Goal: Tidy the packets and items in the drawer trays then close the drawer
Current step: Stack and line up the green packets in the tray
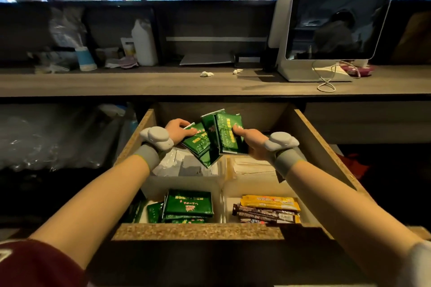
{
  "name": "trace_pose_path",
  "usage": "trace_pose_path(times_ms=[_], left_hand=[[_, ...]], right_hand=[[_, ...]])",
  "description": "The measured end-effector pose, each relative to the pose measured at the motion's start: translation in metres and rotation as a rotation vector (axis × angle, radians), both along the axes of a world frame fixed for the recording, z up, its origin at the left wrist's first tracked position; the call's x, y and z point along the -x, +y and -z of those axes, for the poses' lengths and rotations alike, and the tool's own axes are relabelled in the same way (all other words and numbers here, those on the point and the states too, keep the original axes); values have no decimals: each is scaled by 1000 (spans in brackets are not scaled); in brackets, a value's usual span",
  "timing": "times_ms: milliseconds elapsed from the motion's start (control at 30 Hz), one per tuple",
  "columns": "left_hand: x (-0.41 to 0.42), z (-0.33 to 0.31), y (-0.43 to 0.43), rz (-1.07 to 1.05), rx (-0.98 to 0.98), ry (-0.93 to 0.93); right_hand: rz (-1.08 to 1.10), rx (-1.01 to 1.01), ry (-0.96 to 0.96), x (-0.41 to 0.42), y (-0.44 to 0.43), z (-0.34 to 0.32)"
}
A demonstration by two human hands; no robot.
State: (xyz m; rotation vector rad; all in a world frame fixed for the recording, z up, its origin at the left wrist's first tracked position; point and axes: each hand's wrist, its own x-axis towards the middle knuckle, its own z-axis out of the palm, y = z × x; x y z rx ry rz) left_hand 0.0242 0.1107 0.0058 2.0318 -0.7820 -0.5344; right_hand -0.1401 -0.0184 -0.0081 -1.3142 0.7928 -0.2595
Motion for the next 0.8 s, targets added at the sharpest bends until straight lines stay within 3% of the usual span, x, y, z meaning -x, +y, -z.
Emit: trace_pose_path(times_ms=[233,433,600,800], left_hand=[[29,-10,10,61,98,141],[37,-23,16,142,114,287],[39,-22,20,2,290,553],[28,-12,20,-112,289,384]], right_hand=[[-48,-105,122,6,24,6],[-105,-251,-32,10,35,0],[-38,-372,-159,10,25,-5],[-88,-307,-130,17,19,0]])
